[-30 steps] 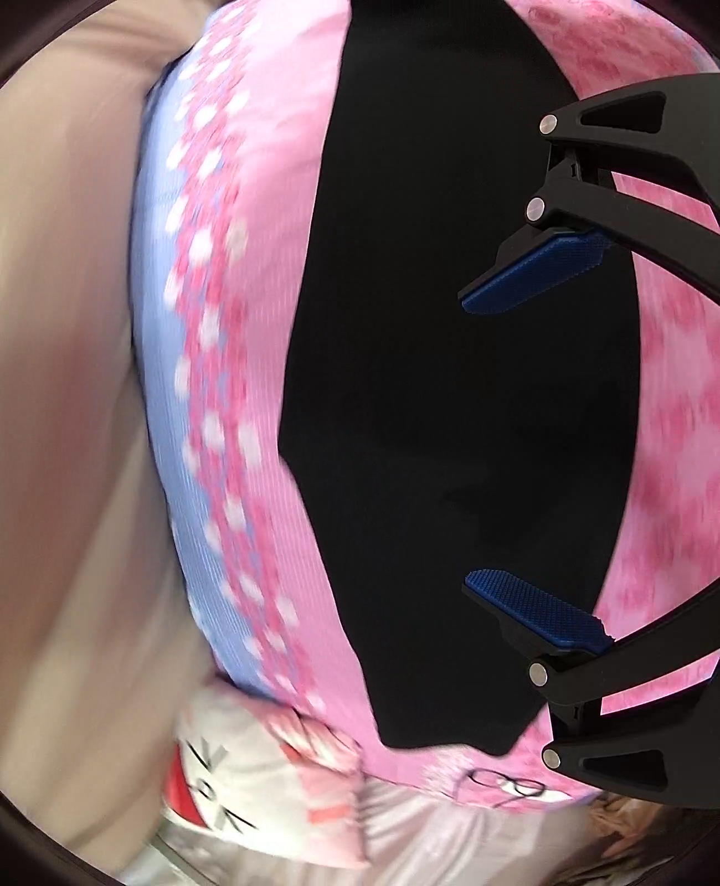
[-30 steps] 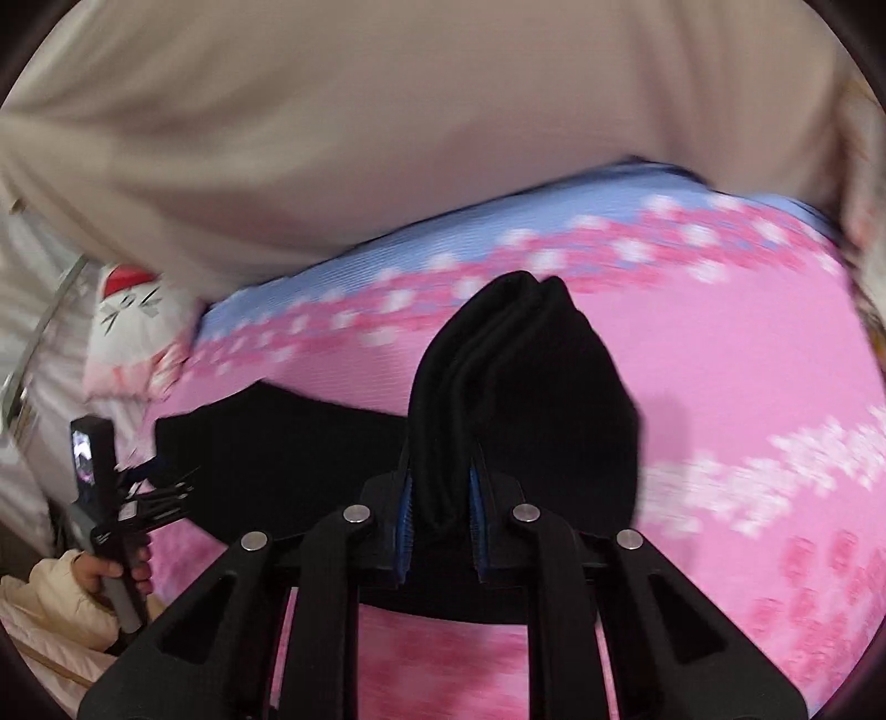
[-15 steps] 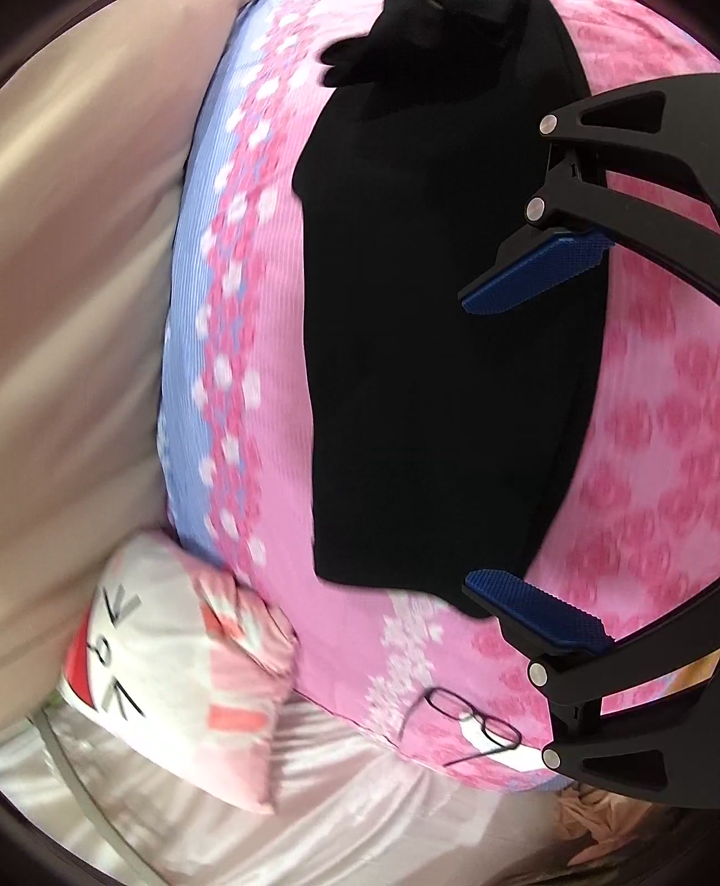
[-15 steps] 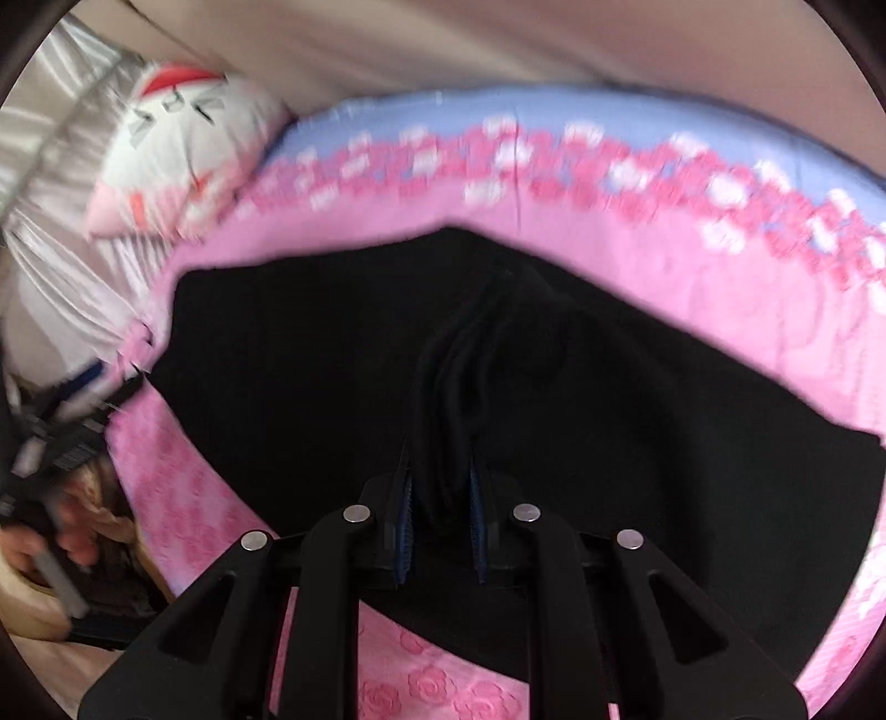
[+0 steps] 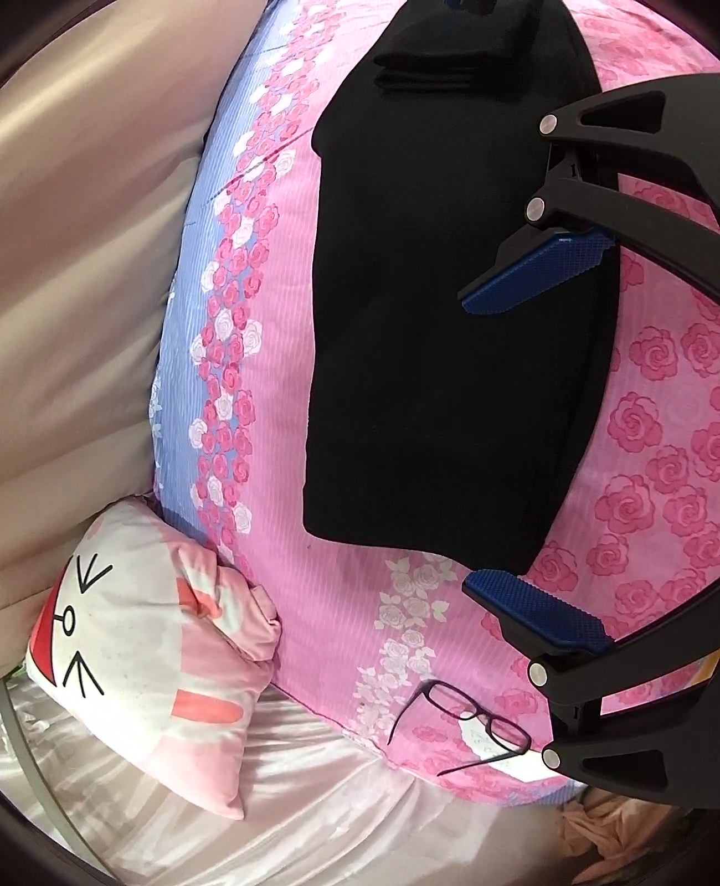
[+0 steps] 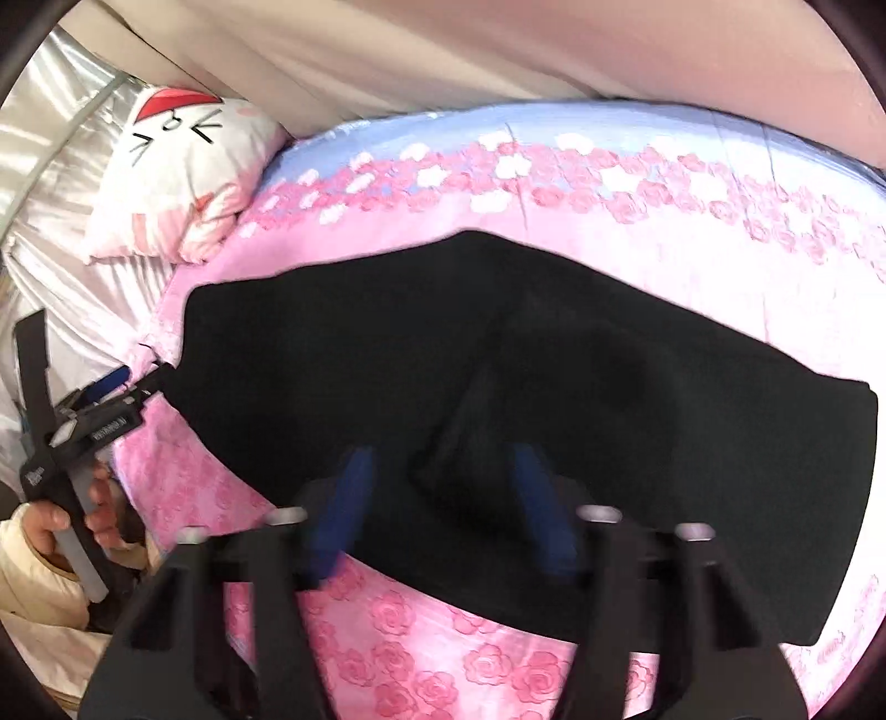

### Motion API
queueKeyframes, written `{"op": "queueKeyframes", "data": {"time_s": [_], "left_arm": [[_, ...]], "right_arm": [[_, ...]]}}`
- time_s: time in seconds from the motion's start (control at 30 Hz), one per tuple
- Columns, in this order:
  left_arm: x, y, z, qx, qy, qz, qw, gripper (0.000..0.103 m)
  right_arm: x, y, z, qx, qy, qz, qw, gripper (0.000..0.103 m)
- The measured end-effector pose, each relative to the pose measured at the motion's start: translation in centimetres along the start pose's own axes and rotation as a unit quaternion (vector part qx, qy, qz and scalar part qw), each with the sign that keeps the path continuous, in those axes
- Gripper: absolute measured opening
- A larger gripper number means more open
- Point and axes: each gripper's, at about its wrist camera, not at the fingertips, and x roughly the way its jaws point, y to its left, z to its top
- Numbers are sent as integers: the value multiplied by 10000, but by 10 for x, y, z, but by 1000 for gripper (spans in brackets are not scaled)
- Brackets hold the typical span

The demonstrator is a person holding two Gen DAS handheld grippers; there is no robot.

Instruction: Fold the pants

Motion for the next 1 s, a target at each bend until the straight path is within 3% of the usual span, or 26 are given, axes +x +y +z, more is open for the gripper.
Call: {"op": "queueKeyframes", "data": {"time_s": [0.07,0.17,0.3,0.4,0.47,0.53,0.57,0.6,0.77,0.83,1.0], "left_arm": [[4,2,0,-13,37,-2,10000,92],[6,7,0,-58,57,42,10000,92],[8,22,-4,-157,94,174,9997,92],[13,44,-12,-461,201,239,9984,92],[17,63,-19,-703,303,268,9967,92],[20,83,-28,-902,378,384,9945,92],[19,93,-32,-977,386,436,9935,92],[18,98,-35,-1023,394,473,9928,92],[11,142,-57,-1216,381,790,9887,92],[9,155,-64,-1238,368,897,9876,92],[10,190,-86,-1501,496,1086,9814,92]], "right_arm": [[20,-6,-3,113,216,-136,9996,36],[50,-8,-10,45,478,-348,9982,36],[25,5,1,250,340,-388,9984,36],[-8,62,21,-393,-202,-214,9988,38],[-8,98,32,-779,-291,-157,9964,38],[8,144,42,-1172,-284,-190,9925,45],[19,165,44,-1358,-242,-224,9902,59],[29,186,43,-1566,-233,-264,9870,62],[99,304,10,-3370,-114,-716,9387,61],[122,326,-6,-3743,29,-751,9242,62],[169,351,-31,-4251,114,-1382,8945,73]]}}
